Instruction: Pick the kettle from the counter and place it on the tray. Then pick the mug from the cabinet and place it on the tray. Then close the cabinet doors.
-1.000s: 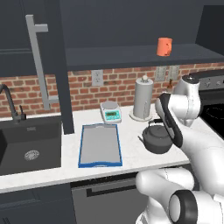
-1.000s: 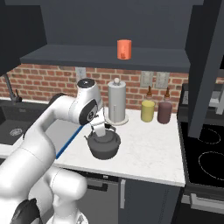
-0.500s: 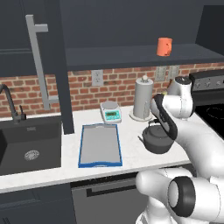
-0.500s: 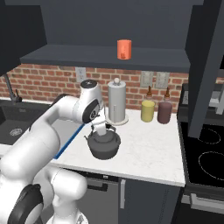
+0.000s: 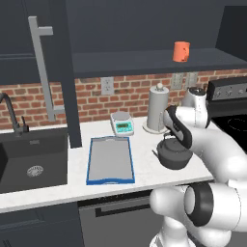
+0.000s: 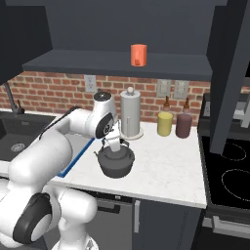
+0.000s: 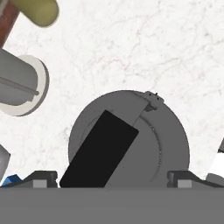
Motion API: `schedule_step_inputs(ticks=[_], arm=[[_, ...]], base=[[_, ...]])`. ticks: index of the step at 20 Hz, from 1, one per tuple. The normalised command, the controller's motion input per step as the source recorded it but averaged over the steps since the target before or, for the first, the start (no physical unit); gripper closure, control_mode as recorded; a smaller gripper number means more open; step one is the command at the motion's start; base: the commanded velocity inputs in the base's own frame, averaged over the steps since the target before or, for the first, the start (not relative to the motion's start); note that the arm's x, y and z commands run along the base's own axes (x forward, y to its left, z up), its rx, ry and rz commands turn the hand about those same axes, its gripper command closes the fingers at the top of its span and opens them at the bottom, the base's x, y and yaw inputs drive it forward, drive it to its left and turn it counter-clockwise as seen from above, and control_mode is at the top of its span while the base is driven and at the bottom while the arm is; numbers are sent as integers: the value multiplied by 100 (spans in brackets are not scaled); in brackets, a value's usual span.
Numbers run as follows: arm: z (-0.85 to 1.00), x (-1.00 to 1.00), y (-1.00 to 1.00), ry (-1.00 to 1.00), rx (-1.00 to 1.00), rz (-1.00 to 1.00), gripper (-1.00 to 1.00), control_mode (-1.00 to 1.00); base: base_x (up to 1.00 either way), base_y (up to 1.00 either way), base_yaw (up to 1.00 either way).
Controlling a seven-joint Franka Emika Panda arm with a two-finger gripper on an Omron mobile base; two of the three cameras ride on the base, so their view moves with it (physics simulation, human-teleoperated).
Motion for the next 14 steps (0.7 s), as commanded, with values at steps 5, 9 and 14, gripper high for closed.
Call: schedule_step_inputs(ticks=[5, 9, 14], arm=[[-23, 25, 7, 0, 0, 0, -100, -100], [-31, 9, 0, 0, 0, 0, -100, -100], [-27, 8, 0, 0, 0, 0, -100, -100]], base=[[0, 0, 0], [0, 0, 0], [0, 0, 0]])
